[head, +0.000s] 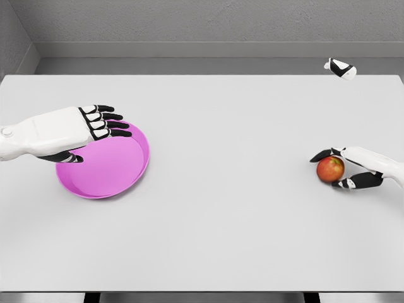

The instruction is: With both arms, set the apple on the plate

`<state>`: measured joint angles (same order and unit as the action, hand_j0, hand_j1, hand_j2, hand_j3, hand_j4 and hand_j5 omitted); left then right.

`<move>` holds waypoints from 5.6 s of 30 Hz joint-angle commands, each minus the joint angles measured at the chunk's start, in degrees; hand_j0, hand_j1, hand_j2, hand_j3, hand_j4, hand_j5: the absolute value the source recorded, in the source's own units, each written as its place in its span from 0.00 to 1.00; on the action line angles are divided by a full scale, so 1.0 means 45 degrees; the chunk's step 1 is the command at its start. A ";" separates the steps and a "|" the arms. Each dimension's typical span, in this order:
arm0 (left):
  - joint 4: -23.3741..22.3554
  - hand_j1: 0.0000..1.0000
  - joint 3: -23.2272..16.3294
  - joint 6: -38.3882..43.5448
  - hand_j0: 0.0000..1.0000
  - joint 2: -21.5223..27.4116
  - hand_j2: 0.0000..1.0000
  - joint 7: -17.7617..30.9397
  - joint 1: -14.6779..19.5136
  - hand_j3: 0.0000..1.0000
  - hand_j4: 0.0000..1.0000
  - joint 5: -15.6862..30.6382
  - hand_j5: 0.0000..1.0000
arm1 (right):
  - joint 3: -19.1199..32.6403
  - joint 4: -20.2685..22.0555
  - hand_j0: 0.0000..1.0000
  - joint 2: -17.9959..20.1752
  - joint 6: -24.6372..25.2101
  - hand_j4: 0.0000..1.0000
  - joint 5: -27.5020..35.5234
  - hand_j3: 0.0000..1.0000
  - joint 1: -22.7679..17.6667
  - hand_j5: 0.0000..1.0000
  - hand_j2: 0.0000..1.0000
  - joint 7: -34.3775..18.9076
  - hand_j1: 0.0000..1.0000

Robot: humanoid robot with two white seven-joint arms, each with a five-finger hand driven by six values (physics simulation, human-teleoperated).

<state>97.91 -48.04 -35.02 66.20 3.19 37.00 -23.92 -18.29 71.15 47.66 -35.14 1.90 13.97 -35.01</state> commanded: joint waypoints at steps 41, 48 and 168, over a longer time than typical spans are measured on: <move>0.0040 1.00 -0.0046 0.0004 1.00 -0.0550 1.00 0.0754 -0.0020 1.00 1.00 0.0082 1.00 | 0.1798 0.1747 1.00 -0.1274 0.0031 1.00 0.0086 1.00 0.1836 1.00 1.00 0.0003 1.00; 0.0157 1.00 -0.0436 0.0004 1.00 -0.1526 1.00 0.1672 -0.0020 1.00 1.00 0.0101 1.00 | 0.2385 0.1767 1.00 -0.0903 0.0031 1.00 0.0165 1.00 0.2031 1.00 1.00 0.0003 1.00; -0.1660 0.91 0.0384 0.0004 0.91 -0.1644 0.91 0.4817 0.1074 0.91 0.91 0.1703 0.91 | 0.1428 0.3036 1.00 0.0269 0.0031 1.00 0.0223 1.00 0.2734 1.00 1.00 0.0003 1.00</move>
<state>90.57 -46.39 -35.13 58.75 24.96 41.75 -16.96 -11.88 84.69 48.78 -35.17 2.47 26.28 -35.03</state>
